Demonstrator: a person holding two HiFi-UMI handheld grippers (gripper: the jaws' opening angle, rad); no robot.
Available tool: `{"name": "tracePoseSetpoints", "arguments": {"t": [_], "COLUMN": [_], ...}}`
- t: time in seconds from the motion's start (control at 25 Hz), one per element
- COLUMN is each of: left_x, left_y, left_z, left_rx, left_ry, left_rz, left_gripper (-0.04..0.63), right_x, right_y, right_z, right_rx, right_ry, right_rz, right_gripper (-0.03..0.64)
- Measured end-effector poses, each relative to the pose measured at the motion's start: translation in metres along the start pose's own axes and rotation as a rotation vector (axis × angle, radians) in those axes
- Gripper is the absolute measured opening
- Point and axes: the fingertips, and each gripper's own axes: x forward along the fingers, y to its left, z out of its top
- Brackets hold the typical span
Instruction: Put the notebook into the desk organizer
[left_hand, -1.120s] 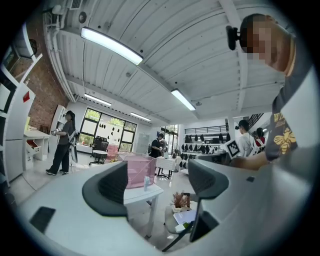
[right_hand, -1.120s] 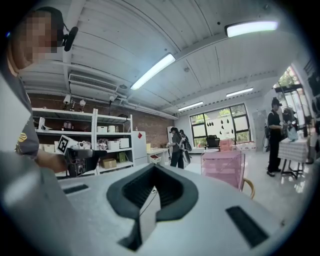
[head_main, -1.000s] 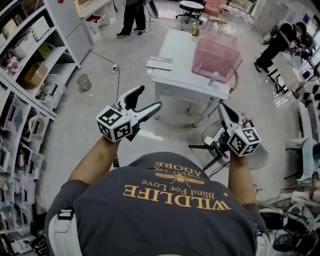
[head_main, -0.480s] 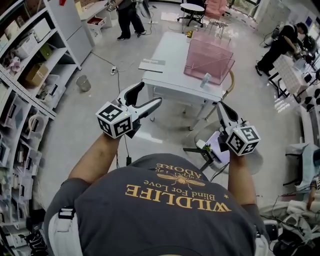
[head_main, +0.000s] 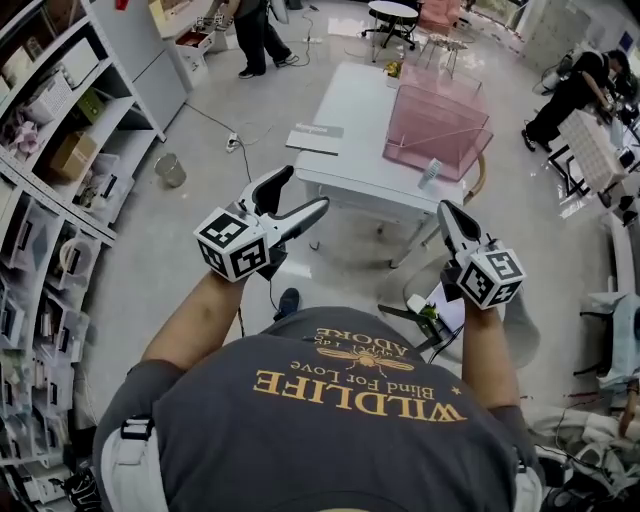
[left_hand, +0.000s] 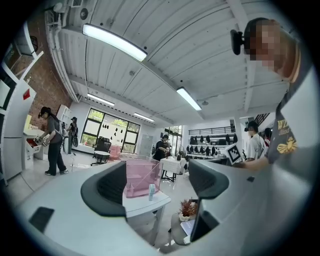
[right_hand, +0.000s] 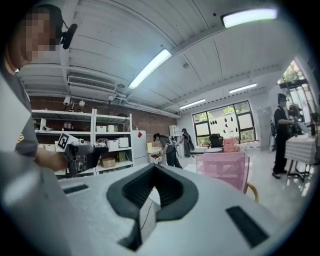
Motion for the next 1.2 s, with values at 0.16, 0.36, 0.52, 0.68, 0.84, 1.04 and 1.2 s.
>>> {"name": "tracePoseSetpoints", "arguments": {"t": [0.16, 0.36, 0.52, 0.68, 0.84, 1.04, 1.2], "left_x": [0.019, 0.044, 0.060, 0.069, 0.082, 0.118, 0.156], "left_y": [0.069, 0.153, 0.206, 0.247, 0.283, 0.301, 0.299], "left_z": [0.004, 0.021, 0.032, 0.032, 0.032, 0.027, 0.022], "left_rx": [-0.006, 0.002, -0.002, -0.020, -0.042, -0.057, -0.058], "left_ry": [-0.005, 0.027, 0.033, 0.040, 0.045, 0.058, 0.072], "left_rz": [-0.047, -0.132, -0.188, -0.202, -0.185, -0.163, -0.133], "left_gripper": [0.382, 0.382, 0.382, 0.382, 0.382, 0.382, 0.382], "right_x": [0.066, 0.149, 0.203, 0.242, 0.271, 0.295, 0.309], "right_y": [-0.002, -0.003, -0.009, -0.015, -0.029, -0.065, -0.104], "right_z": [0.007, 0.035, 0.047, 0.050, 0.054, 0.052, 0.054], "right_rx": [-0.012, -0.017, -0.018, -0.018, -0.017, -0.011, 0.000], "right_ry": [0.002, -0.029, -0.039, -0.028, -0.015, 0.008, 0.009], "right_rz": [-0.040, -0.091, -0.136, -0.153, -0.156, -0.129, -0.075], "right_gripper": [0.000, 0.000, 0.000, 0.000, 0.000, 0.000, 0.000]}}
